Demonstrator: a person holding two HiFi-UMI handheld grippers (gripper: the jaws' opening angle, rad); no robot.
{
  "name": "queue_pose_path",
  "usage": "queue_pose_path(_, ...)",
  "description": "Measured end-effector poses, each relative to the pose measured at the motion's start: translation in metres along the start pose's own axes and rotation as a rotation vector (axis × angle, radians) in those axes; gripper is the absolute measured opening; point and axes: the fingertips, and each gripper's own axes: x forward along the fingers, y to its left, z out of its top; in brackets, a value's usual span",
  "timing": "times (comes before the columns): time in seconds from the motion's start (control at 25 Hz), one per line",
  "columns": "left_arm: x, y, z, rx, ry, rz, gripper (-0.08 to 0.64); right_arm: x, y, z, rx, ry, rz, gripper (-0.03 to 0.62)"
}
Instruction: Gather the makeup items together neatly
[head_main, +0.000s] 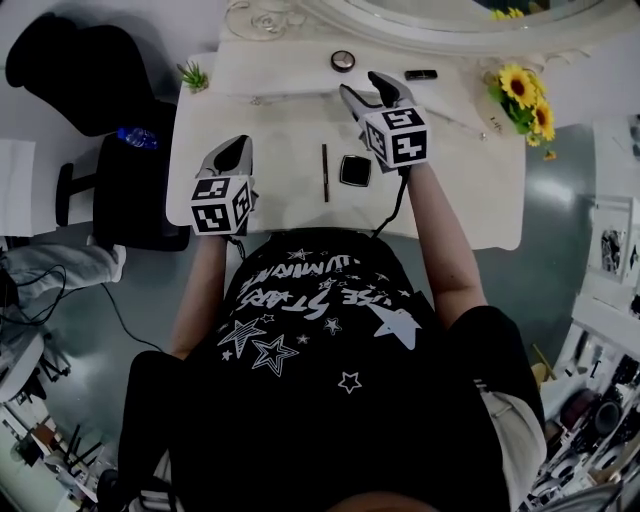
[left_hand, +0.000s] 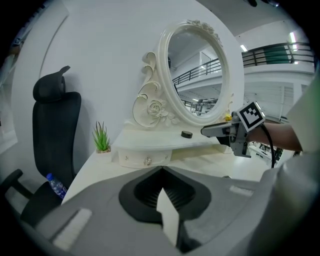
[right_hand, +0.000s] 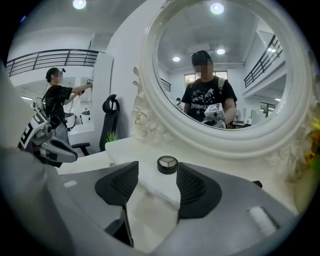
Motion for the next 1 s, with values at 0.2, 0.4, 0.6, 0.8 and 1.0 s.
queue_pose_path(0.2,0.003,0.016,0.001,-0.013,0.007,0.007,0.002,0.027,-0.011,0.009,0.026,0.037,-0.067,0.255)
queue_pose_path(0.4,0.006,0.027,-0.003,-0.021,0.025,0.001,0.002,0.052,-0.018,0.006,0.053,0.123,-0.102,0.247)
queue_pose_path(0.6,0.007,0.035,-0.009,-0.024,0.045,-0.009,0.002,0.066,-0.024,0.000,0.076,0.192,-0.151,0.274)
queue_pose_path(0.8,0.006,0.039,-0.016,-0.036,0.057,-0.015,0.002,0.077,-0.026,-0.002,0.066,0.268,-0.173,0.302)
queue_pose_path(1.0,0.001,0.041,-0.025,-0.042,0.071,-0.022,0.002,0.080,-0.025,-0.005,0.065,0.323,-0.163,0.274)
